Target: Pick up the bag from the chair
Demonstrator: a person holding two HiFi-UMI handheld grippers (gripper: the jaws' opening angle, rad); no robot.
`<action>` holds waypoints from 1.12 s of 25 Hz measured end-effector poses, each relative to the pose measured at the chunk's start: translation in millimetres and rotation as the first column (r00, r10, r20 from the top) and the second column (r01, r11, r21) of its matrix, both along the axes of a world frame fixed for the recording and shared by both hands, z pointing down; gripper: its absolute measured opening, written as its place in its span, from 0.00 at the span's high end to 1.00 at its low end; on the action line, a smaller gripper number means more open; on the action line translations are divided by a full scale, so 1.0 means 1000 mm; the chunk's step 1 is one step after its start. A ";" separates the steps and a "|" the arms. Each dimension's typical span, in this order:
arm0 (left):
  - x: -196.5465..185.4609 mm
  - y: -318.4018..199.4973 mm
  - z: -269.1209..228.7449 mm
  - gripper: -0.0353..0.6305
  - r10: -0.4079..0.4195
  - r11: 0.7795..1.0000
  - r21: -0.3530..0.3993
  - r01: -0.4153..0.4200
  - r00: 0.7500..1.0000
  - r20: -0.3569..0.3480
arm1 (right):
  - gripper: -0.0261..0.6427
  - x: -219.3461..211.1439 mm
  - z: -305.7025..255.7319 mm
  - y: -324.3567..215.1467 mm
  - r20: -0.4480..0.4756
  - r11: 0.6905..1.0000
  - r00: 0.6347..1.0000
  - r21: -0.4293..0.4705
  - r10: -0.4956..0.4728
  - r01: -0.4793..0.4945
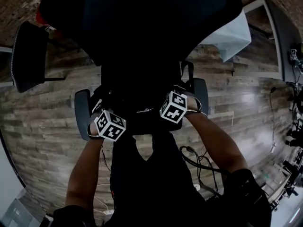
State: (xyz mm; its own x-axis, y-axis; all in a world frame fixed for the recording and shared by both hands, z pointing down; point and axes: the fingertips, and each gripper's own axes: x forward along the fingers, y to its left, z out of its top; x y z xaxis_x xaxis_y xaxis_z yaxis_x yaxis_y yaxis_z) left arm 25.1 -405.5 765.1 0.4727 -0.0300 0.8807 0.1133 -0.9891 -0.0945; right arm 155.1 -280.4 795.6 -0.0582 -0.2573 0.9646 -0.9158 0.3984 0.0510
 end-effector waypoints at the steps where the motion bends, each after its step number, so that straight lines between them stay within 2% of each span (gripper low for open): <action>1: 0.001 -0.003 -0.010 0.81 -0.001 1.000 0.011 0.001 1.000 -0.013 | 0.87 0.001 -0.009 -0.002 -0.002 1.000 1.000 0.012 0.006 -0.006; 13: 0.008 -0.015 -0.129 0.82 -0.003 0.994 0.105 0.021 0.985 -0.174 | 0.87 0.012 -0.129 -0.017 -0.072 0.988 0.997 0.154 0.024 -0.012; 21: 0.001 -0.011 -0.204 0.82 -0.019 0.994 0.100 0.046 0.967 -0.255 | 0.87 0.009 -0.204 -0.018 -0.109 0.979 0.994 0.201 0.008 0.014; 28: -0.002 -0.015 -0.266 0.83 -0.017 0.990 0.128 0.064 0.941 -0.338 | 0.87 0.007 -0.266 -0.023 -0.158 0.966 0.987 0.255 -0.005 0.045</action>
State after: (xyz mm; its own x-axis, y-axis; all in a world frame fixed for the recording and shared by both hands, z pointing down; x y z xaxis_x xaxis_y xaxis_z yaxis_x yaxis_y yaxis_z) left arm 23.0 -420.0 498.8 0.7355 -0.1625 0.6578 0.0123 -0.9674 -0.2528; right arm 162.2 -303.4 529.9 0.0768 -0.4979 0.8638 -0.8785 0.3760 0.2948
